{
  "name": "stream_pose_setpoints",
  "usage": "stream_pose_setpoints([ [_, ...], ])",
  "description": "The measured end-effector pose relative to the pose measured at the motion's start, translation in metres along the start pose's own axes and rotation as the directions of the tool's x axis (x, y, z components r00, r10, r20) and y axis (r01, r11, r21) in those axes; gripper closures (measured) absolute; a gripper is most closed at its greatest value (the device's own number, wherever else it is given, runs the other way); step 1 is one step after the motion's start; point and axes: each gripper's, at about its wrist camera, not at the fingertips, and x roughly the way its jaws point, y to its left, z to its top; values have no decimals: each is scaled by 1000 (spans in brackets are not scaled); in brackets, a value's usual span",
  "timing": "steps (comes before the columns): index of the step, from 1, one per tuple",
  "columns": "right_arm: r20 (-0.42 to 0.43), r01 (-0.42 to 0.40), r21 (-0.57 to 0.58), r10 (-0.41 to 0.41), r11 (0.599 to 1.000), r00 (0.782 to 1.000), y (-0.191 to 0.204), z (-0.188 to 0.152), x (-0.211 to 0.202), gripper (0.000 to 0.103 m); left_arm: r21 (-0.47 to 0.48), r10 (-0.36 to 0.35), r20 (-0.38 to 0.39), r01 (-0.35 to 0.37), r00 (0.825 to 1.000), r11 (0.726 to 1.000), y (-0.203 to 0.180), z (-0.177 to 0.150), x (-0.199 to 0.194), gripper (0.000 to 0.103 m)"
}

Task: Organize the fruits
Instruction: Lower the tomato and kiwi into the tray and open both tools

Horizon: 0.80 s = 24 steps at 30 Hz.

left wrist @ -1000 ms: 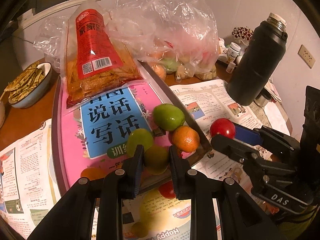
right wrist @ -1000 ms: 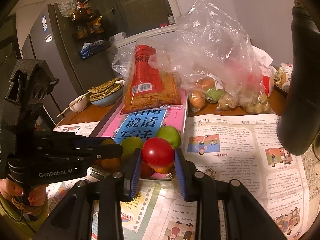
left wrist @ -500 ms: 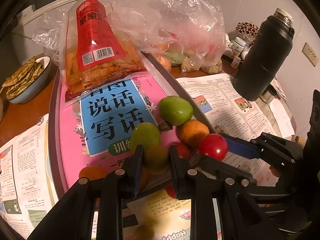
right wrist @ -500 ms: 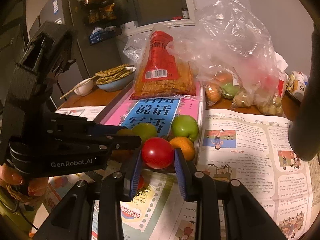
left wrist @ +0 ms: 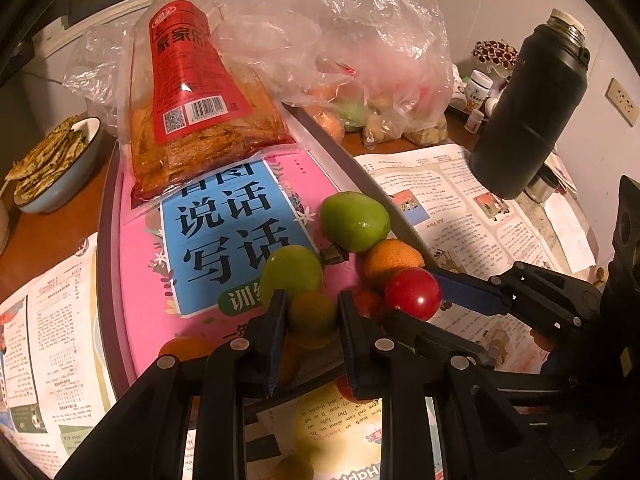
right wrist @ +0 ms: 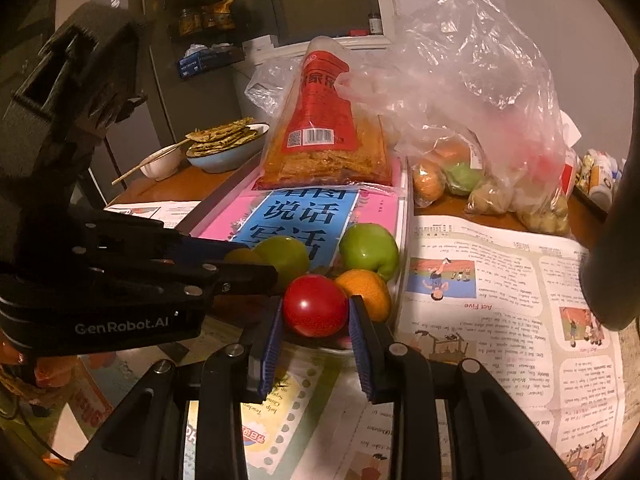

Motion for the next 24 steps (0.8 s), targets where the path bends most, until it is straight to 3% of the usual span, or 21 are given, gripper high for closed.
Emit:
stream_pose_setpoints([
  [6,9,27,-30,-26,999,1000,4,-3,1,70,5,14,-1,-14,1000,1000,-1,-4,0,77],
  [8,6,24,-26,-24,999,1000,3,-5,0,66,-3,8,-6,-8,1000,1000,0,-7,0,77],
  [10,14,26,-25,-25,999,1000,3,-6,-2,54,-10,10,3,-10,1000,1000,1,-8,-1,77],
  [13,21,32,-16,-31,999,999,0,-9,-4,53,-18,6,0,-6,1000,1000,2,-8,-2,77],
  [19,38,23,10,-24,1000,999,-5,-12,-13,53,-17,14,6,-13,1000,1000,2,-8,-7,60],
  [22,44,25,33,-26,999,999,-9,-14,-21,51,-28,15,4,-15,1000,1000,5,-8,-8,59],
  [24,51,10,57,-13,998,999,-12,-14,-28,45,-35,9,5,-9,1000,999,6,-7,-9,59],
])
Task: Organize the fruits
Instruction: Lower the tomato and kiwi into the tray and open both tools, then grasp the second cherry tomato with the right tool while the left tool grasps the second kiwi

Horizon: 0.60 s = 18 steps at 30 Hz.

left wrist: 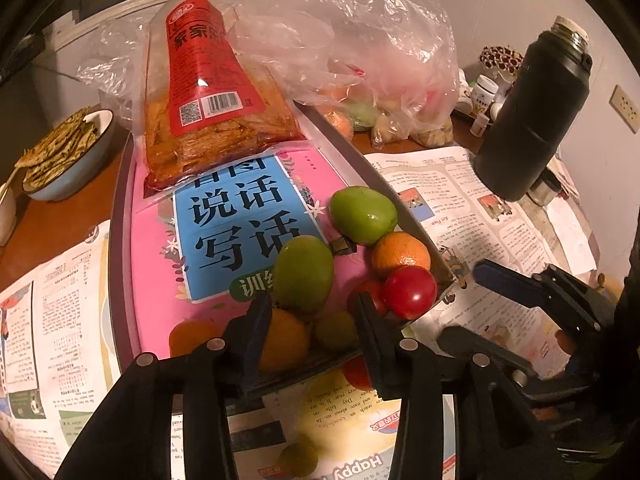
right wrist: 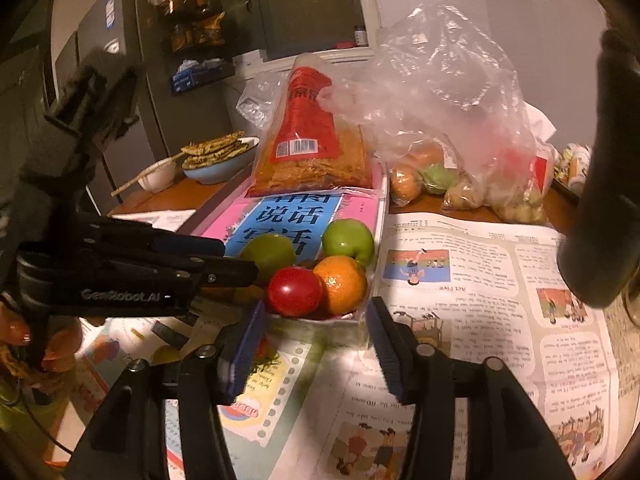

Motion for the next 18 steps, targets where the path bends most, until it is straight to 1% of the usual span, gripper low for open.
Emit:
stream_pose_setpoints([
  [1,6,-10,14,10,1000,1000,-1,-1,-4,41,-1,-2,1,2,1000,1000,1,-1,-2,59],
  [3,8,-36,29,36,999,999,-1,-3,-10,39,-9,-10,7,10,1000,1000,3,-1,-6,59],
  [6,-8,-41,27,41,999,999,4,-6,-11,39,-37,-28,23,29,999,999,8,-1,-17,57],
  [7,-10,-41,26,42,999,999,6,-7,-11,38,-44,-32,31,34,999,998,10,-1,-22,54],
  [10,-36,-48,35,49,998,998,11,-10,-6,36,-56,-27,67,30,997,998,16,-5,-38,51],
  [13,-57,-48,30,50,998,997,18,-14,1,36,-58,-27,78,32,997,998,21,-14,-52,49],
  [15,-78,-52,33,54,998,996,20,-15,6,36,-48,-13,71,16,997,999,23,-27,-59,48],
  [18,-100,-48,26,50,999,994,24,-18,12,36,-32,-17,65,19,998,999,22,-46,-65,47],
])
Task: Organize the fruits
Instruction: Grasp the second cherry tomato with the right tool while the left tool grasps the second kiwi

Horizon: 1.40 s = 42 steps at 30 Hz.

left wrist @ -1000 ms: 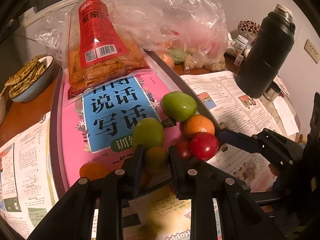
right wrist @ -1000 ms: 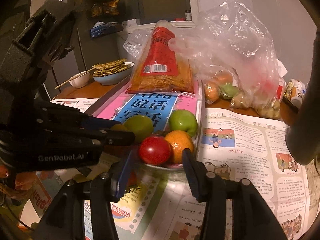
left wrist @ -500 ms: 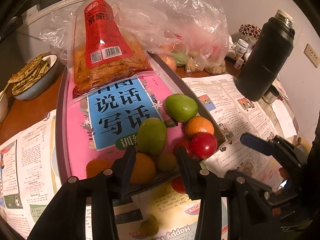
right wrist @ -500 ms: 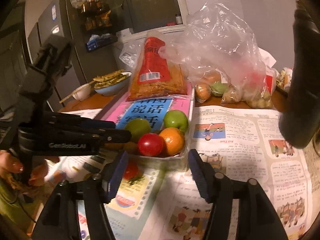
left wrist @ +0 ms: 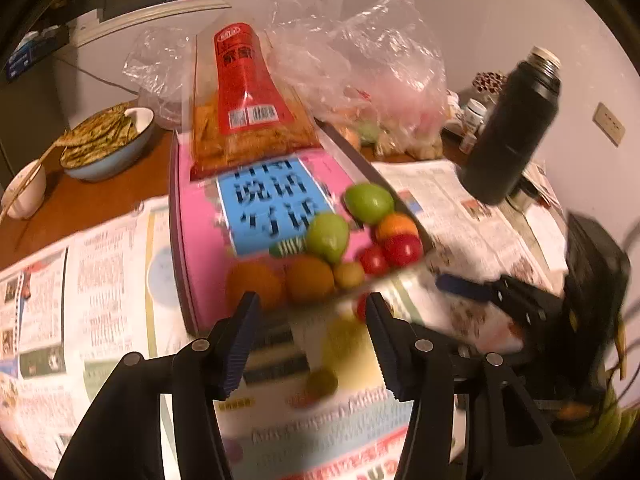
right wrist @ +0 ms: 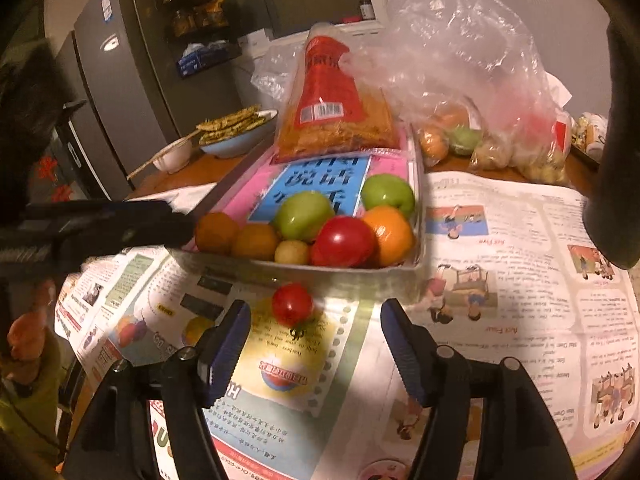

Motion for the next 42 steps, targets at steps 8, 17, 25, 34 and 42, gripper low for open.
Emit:
stream_pose_setpoints([
  [8,-22,15,-22,-15,1000,1000,7,-2,10,36,89,14,-89,-6,996,996,-8,-45,16,47],
  [17,-72,24,-57,-28,998,997,18,-2,35,47,110,-21,-137,36,990,993,-19,-54,38,62],
  [25,-65,29,-82,-34,996,997,28,-4,45,68,120,-23,-140,40,990,992,-19,-52,49,72],
  [34,-30,-9,-35,8,999,1000,15,-5,30,74,99,-15,-139,29,990,995,-18,-45,55,79],
  [42,22,-25,-20,26,999,999,11,-2,6,74,92,-32,-111,43,993,995,-19,-37,38,79],
])
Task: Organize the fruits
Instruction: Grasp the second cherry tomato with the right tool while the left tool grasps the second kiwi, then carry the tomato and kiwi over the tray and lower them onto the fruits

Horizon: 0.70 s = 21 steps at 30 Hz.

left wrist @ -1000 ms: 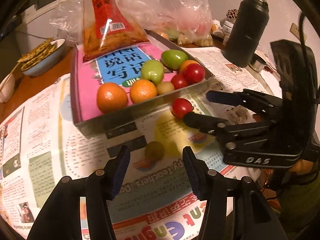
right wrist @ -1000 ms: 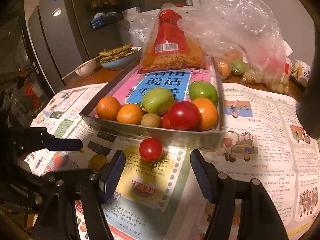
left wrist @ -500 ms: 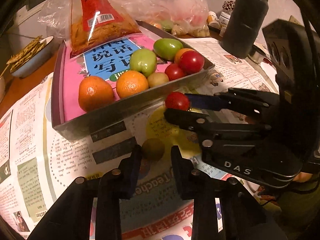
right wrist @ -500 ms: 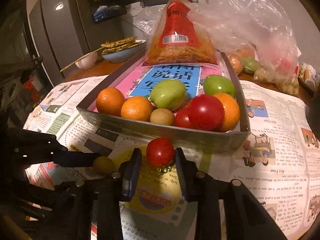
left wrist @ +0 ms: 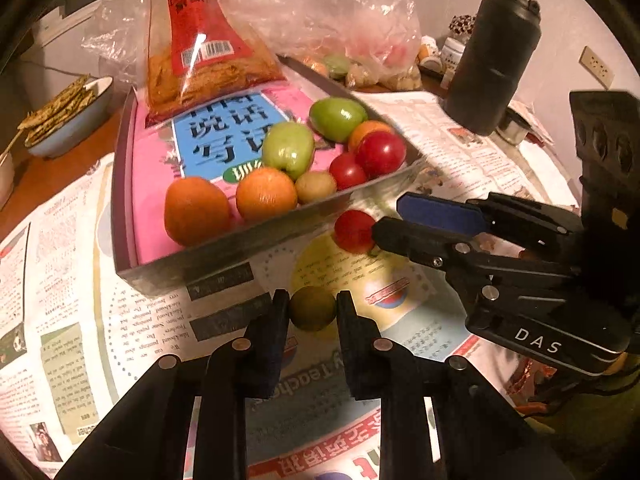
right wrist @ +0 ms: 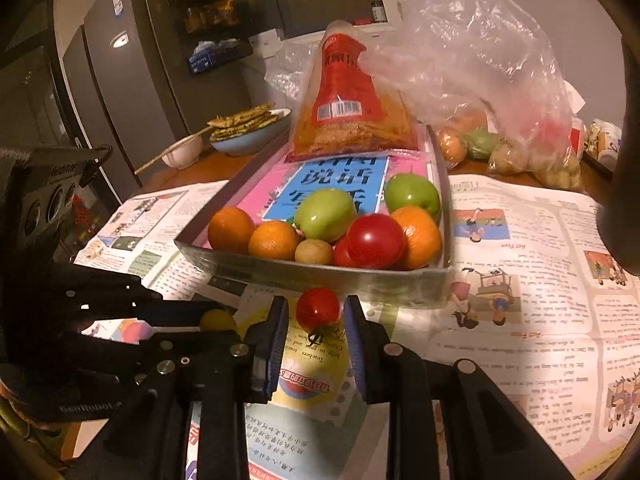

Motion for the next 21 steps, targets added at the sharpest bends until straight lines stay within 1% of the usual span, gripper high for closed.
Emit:
stream_pose_setpoints([
  [5,35,-18,6,18,1000,999,-1,5,-16,74,-3,4,36,-4,999,1000,2,9,-18,79],
  [9,59,-11,11,10,1000,998,-5,10,-26,74,-6,9,75,-9,997,1000,4,19,-31,79],
  [15,82,-6,23,4,1000,997,-14,21,-31,74,-12,14,100,-13,995,1000,10,38,-35,79],
  [18,83,-29,19,27,999,996,-13,18,-31,74,-18,19,105,-17,994,1000,14,46,-34,79],
  [19,68,-36,5,36,999,997,-10,16,-27,74,-17,20,108,-18,994,1000,14,48,-34,79],
  [21,31,-17,-6,17,1000,999,-5,11,-14,74,-18,16,110,-14,994,1000,15,51,-33,79],
])
